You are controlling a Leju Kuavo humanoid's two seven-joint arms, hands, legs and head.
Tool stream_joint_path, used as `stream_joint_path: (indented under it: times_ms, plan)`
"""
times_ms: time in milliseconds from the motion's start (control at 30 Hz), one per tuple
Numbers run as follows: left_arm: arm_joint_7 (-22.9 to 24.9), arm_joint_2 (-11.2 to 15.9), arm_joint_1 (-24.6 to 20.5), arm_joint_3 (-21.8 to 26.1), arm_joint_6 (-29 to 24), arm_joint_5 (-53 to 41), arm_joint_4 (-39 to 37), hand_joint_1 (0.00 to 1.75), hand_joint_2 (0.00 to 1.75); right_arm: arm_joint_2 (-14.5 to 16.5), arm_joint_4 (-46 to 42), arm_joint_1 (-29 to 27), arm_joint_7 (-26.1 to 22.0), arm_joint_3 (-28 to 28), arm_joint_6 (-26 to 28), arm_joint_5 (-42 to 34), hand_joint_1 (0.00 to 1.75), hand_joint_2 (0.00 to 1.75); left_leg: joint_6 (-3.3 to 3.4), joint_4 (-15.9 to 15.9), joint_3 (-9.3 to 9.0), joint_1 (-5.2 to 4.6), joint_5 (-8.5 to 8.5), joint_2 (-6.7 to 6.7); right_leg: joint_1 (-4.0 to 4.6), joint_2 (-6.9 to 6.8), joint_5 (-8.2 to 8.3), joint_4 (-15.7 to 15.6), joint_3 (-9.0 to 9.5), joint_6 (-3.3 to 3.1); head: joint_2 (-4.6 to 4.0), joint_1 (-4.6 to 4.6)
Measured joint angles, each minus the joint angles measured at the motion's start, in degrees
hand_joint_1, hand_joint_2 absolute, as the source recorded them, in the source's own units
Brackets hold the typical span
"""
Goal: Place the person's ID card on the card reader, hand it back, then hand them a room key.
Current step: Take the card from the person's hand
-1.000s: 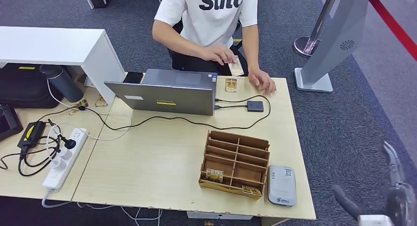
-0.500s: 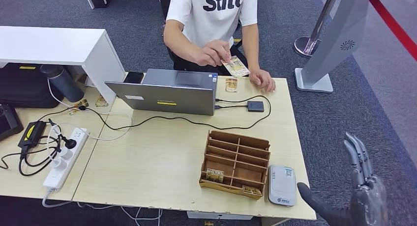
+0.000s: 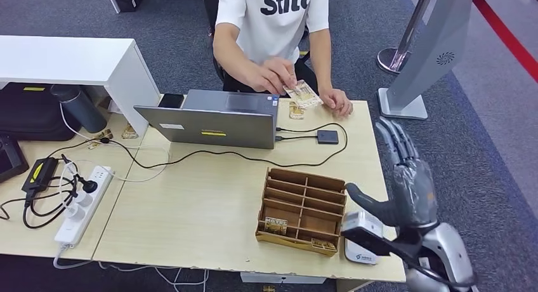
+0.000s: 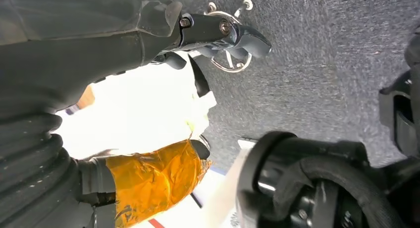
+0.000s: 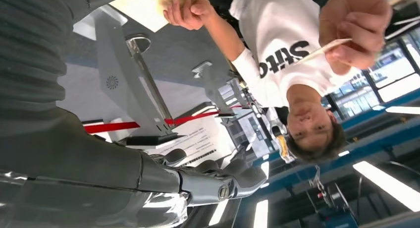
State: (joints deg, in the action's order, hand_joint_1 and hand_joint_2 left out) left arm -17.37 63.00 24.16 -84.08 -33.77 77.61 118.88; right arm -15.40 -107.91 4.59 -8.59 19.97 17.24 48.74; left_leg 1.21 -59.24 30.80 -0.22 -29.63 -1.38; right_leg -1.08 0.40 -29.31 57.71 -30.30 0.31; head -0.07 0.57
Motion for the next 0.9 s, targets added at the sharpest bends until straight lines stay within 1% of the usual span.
stream_joint_path:
  times_ms: [100,167,267,333,400,467,533,900]
  plan:
    - [0.96,1.34,-0.44,0.02,1.73,-1.08,-0.99,0.0,1.75,0.48,6.71,7.74,3.14,2.58,-1.49,-0.1,0.0,1.75,-0.02,-0.01,0.01,0.0,0.06,-0.13,0.0,-0.08,0.03,0.01,0.01,0.0,0.0,0.01]
    - [1.42,1.97,-0.61,0.02,2.24,-1.43,-1.56,0.0,1.75,0.98,10.46,11.59,4.83,3.87,-2.2,-0.28,0.0,1.75,-0.03,-0.01,0.02,0.0,0.07,-0.21,0.0,-0.13,0.04,0.03,0.01,0.0,0.0,0.0]
    - [2.08,2.4,-0.99,0.02,3.06,-1.72,-2.59,0.0,1.75,1.96,15.18,15.89,6.72,5.17,-2.74,-0.62,0.0,1.75,-0.04,-0.01,0.04,0.01,0.07,-0.27,0.0,-0.16,0.03,0.05,0.0,-0.01,0.0,0.01]
    - [2.32,2.51,-1.23,0.02,3.33,-1.9,-3.11,0.0,1.75,2.55,17.5,17.68,7.32,5.71,-2.84,-1.04,0.02,1.75,-0.04,-0.01,0.07,0.02,0.07,-0.29,0.0,-0.17,0.02,0.05,-0.01,-0.01,0.0,0.01]
    - [2.42,2.57,-1.33,0.01,3.36,-2.01,-3.47,0.0,1.75,3.1,19.29,18.86,7.65,6.07,-2.85,-1.48,0.8,1.75,-0.04,-0.01,0.1,0.02,0.07,-0.3,0.0,-0.18,0.01,0.05,-0.03,0.0,0.0,0.0]
    - [2.46,2.58,-1.38,0.0,3.3,-2.04,-3.72,0.0,1.75,3.51,20.59,19.55,7.8,6.38,-2.76,-1.94,1.65,1.75,-0.04,-0.01,0.11,0.02,0.06,-0.31,0.0,-0.18,0.01,0.04,-0.05,-0.01,0.0,-0.01]
    - [2.46,2.59,-1.39,0.01,3.18,-2.05,-3.83,0.0,1.75,3.74,21.26,19.74,7.76,6.68,-2.58,-2.31,1.75,1.75,-0.04,-0.01,0.13,0.02,0.06,-0.32,0.0,-0.19,0.0,0.04,-0.06,-0.01,0.0,0.0]
    - [3.23,1.84,-2.42,0.0,3.74,-1.15,-6.6,0.0,1.75,5.39,23.59,20.98,7.21,7.73,-2.1,-3.04,1.75,1.75,-0.04,-0.01,0.13,0.01,0.06,-0.32,0.0,-0.2,0.01,0.04,-0.07,-0.01,0.0,0.0]
